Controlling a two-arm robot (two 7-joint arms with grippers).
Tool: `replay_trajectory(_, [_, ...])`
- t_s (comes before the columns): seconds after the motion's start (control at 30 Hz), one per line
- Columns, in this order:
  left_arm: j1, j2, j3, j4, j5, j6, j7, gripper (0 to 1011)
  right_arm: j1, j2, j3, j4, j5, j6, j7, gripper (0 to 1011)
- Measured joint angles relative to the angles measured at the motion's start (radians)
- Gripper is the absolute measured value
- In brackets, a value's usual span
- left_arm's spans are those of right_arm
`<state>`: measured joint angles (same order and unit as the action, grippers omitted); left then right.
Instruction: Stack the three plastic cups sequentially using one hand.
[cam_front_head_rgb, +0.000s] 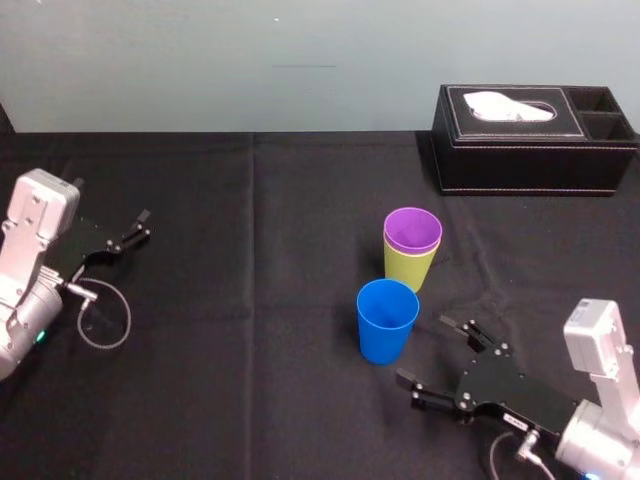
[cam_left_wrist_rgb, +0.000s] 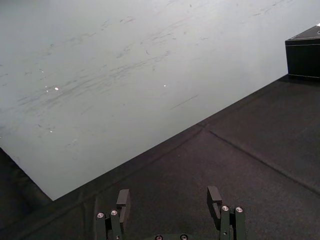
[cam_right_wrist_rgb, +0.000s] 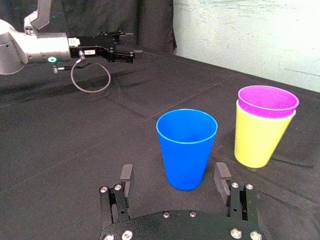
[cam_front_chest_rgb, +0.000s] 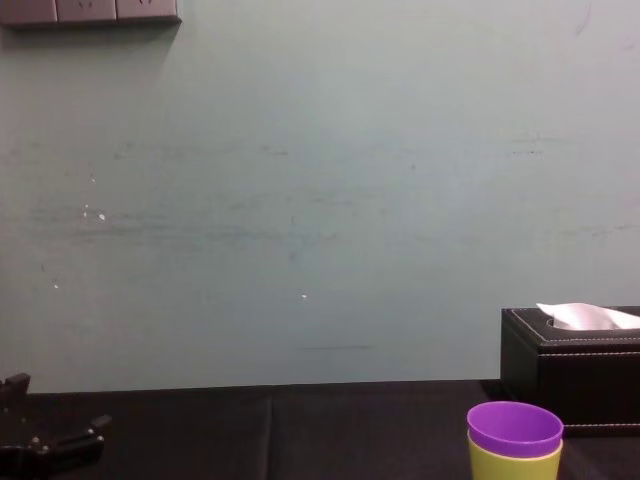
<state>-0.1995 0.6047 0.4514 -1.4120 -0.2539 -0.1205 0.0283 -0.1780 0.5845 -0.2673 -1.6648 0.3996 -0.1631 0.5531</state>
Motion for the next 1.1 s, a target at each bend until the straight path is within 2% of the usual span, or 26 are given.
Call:
replay_trajectory(0.67, [0.000, 0.000, 0.000, 0.000, 0.000, 0.000, 0.000, 1011, 0.133, -0.078, -0.074, 0.098, -0.043, 0.006, -0.026, 1003])
replay_trajectory(1.1, [0.000, 0.000, 0.000, 0.000, 0.000, 0.000, 0.000, 1011, 0.158, -0.113, -0.091, 0.129, -0.076, -0.009, -0.058, 1003])
